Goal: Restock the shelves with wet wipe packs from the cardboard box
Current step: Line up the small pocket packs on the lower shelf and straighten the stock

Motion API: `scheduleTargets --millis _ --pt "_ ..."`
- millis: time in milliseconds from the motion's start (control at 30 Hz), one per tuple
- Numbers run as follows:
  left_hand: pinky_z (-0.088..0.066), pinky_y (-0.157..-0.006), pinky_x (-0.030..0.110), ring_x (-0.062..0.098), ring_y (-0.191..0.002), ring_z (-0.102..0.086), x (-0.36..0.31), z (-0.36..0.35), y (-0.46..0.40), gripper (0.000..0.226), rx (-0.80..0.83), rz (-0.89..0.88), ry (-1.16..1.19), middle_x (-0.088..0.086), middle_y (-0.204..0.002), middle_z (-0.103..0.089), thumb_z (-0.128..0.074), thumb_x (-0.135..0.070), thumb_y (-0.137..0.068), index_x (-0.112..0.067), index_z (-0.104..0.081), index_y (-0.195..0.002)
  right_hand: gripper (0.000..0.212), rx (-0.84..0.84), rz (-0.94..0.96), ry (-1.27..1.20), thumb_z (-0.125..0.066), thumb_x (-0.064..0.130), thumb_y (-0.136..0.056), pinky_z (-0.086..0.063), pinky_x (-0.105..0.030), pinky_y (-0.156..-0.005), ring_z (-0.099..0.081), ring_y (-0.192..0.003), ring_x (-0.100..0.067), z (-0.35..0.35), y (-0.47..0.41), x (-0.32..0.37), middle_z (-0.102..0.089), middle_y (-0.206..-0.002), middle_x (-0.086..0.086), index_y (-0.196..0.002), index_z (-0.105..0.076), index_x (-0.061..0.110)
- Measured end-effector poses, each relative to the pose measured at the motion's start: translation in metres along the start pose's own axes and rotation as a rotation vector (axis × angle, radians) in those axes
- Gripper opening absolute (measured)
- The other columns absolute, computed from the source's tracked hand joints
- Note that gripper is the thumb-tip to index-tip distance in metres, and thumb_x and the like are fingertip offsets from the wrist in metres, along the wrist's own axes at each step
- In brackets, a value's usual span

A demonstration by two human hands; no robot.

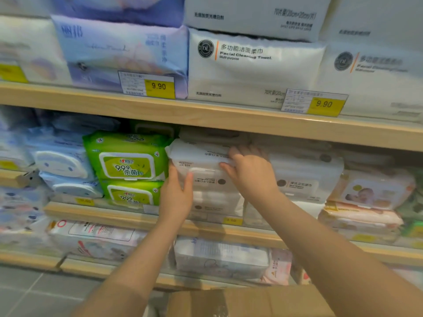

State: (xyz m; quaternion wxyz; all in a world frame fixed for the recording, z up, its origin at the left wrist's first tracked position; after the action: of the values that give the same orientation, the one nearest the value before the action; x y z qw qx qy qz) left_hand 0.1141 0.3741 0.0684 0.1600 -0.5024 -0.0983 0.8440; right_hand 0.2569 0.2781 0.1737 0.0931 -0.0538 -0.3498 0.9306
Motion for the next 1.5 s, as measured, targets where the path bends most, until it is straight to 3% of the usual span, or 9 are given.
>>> scheduleTargets --millis 167,400,567,800,967,1133,1233,1367,1500 --pt "-0.034 -0.064 0.034 0.039 -0.087 -0.058 -0.003 0.002 -0.008 0.035 -0.108 0.013 -0.081 0.023 -0.093 -0.062 -0.042 -0.036 -0.097 -0.004 -0.047 -0.113 0.025 -0.034 -0.046 -0.070 -0.072 0.032 -0.073 -0.051 -0.034 -0.067 -0.060 -0.072 -0.033 -0.009 -0.002 -0.004 -0.064 -0.072 -0.010 -0.081 -0.065 0.009" --pt "-0.043 -0.089 0.044 0.042 -0.115 -0.051 0.000 -0.010 0.001 0.063 0.102 0.128 -0.177 0.024 -0.127 -0.053 -0.036 -0.045 -0.097 -0.002 -0.024 -0.141 0.044 0.286 -0.035 -0.157 -0.046 0.044 -0.095 -0.039 -0.037 -0.083 -0.049 -0.110 -0.029 -0.011 0.013 -0.019 -0.057 -0.117 -0.008 -0.128 -0.048 0.016" --pt "-0.031 -0.108 0.040 0.035 -0.135 -0.031 -0.026 -0.039 0.042 0.084 0.382 0.178 -0.283 0.021 -0.150 -0.026 -0.045 -0.045 -0.094 -0.002 0.002 -0.149 0.050 0.199 0.041 -0.170 -0.053 0.044 -0.088 -0.036 -0.039 -0.104 -0.044 -0.121 -0.023 0.029 0.069 -0.071 -0.051 -0.132 -0.005 -0.127 -0.051 0.014" --pt "-0.032 -0.104 0.035 0.021 -0.129 -0.035 -0.130 -0.068 0.091 0.060 0.305 -0.441 -0.391 0.002 -0.140 -0.040 -0.054 -0.036 -0.090 -0.016 -0.032 -0.142 0.062 0.256 -0.024 0.054 -0.075 0.033 -0.075 -0.043 -0.049 -0.098 -0.053 -0.114 -0.033 0.047 0.106 -0.158 -0.054 -0.129 -0.010 -0.127 -0.050 0.012" --pt "-0.039 -0.100 0.048 0.029 -0.118 -0.051 -0.231 -0.145 0.121 0.068 0.267 -0.857 -0.452 0.009 -0.128 -0.054 -0.079 -0.033 -0.067 -0.020 -0.053 -0.129 0.069 0.279 -0.185 0.160 -0.080 0.030 -0.069 -0.044 -0.041 -0.082 -0.055 -0.096 -0.036 0.068 0.099 -0.219 -0.058 -0.110 -0.012 -0.127 -0.047 0.013" --pt "-0.020 -0.109 0.053 0.029 -0.133 -0.032 -0.276 -0.213 0.106 0.057 0.335 -0.812 -0.587 0.006 -0.144 -0.037 -0.051 -0.045 -0.091 -0.032 -0.031 -0.143 0.057 0.561 -0.301 0.123 -0.059 0.035 -0.087 -0.036 -0.031 -0.089 -0.047 -0.119 -0.029 0.048 0.084 -0.251 -0.051 -0.131 -0.008 -0.136 -0.038 0.017" --pt "-0.015 -0.107 0.058 0.032 -0.131 -0.028 -0.262 -0.230 0.084 0.058 0.330 -0.713 -0.709 0.003 -0.149 -0.025 -0.047 -0.044 -0.091 -0.035 -0.024 -0.143 0.070 0.710 -0.371 0.049 -0.062 0.045 -0.085 -0.032 -0.035 -0.103 -0.038 -0.129 -0.027 0.024 0.083 -0.259 -0.042 -0.137 -0.006 -0.143 -0.029 0.022" --pt "-0.022 -0.106 0.057 0.032 -0.126 -0.033 -0.260 -0.235 0.081 0.055 0.261 -0.731 -0.749 0.008 -0.141 -0.034 -0.044 -0.042 -0.091 -0.028 -0.027 -0.141 0.091 0.553 -0.412 -0.061 -0.077 0.056 -0.057 -0.049 -0.039 -0.090 -0.054 -0.114 -0.023 0.005 0.078 -0.275 -0.054 -0.129 0.003 -0.132 -0.031 0.035" --pt "-0.023 -0.106 0.060 0.033 -0.127 -0.033 -0.261 -0.234 0.081 0.057 0.247 -0.702 -0.775 0.009 -0.141 -0.036 -0.043 -0.042 -0.090 -0.026 -0.026 -0.142 0.084 0.466 -0.382 -0.077 -0.077 0.052 -0.057 -0.045 -0.036 -0.085 -0.053 -0.111 -0.022 0.010 0.083 -0.282 -0.056 -0.123 0.003 -0.127 -0.035 0.035"
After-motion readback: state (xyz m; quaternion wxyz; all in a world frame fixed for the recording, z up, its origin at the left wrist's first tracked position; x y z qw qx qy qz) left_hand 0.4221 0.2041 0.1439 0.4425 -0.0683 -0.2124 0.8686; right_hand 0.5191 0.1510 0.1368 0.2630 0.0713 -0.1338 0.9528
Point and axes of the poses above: each hand's wrist, its own y-axis away from the middle knuckle, its own z-axis out of the back of the hand, x = y × z, the point moved 10 cm from there along -y, towards the middle knuckle
